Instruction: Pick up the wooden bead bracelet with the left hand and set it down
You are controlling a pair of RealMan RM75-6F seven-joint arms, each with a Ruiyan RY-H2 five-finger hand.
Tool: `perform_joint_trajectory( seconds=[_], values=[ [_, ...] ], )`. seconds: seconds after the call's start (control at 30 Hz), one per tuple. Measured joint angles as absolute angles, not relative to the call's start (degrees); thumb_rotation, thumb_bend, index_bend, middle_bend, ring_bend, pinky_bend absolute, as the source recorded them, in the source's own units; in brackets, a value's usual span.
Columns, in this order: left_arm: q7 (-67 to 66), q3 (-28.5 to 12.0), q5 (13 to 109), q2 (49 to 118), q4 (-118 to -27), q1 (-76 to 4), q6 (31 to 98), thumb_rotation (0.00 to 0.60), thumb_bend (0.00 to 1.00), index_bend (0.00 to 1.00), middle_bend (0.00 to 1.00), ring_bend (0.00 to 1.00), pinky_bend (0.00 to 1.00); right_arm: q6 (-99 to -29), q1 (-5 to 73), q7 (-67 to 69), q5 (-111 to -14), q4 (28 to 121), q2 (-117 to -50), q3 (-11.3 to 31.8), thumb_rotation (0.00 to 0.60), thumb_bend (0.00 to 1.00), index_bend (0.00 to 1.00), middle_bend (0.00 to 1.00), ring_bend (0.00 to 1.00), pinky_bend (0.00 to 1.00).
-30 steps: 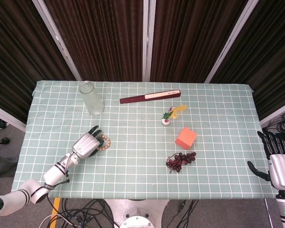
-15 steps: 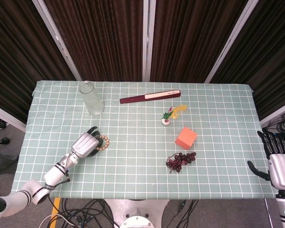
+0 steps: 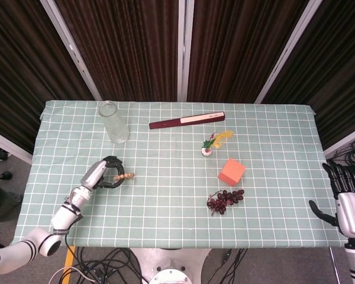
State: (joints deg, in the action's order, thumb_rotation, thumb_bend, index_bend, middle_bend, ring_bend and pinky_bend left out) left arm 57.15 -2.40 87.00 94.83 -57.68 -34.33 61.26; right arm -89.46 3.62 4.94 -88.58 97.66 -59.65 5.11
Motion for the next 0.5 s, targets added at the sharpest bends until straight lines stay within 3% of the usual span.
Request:
perform_joint_trajectory(
  seconds=[0.37,0.43,0.5],
  values=[
    [98.98,-2.11,87.8,87.4,-69.76,-35.51,54.97,0.598,0.43,0.57,0.58,0.25,0.15,-90.29,3.3,4.51,-89.05,98.31,-59.3,5.19,0.6,0.16,0.0,0.03,0.0,0.0],
    [105.53,-1.63,88.8,86.03,-71.52,-36.04,54.33,0.562,0.43,0.57,0.58,0.25,0.15,-90.45,3.21,4.53,-89.1,98.34,-59.26,5.21,0.6,0.16,0.0,0.03,0.0,0.0],
    [110.31,-1.12,89.83,84.94,-72.8,-36.56,54.01,0.434,0.44,0.57,0.58,0.25,0.15,-90.49,3.17,4.64,-89.11,98.28,-59.23,5.22,0.6,0.16,0.0,0.03,0.0,0.0]
  ],
)
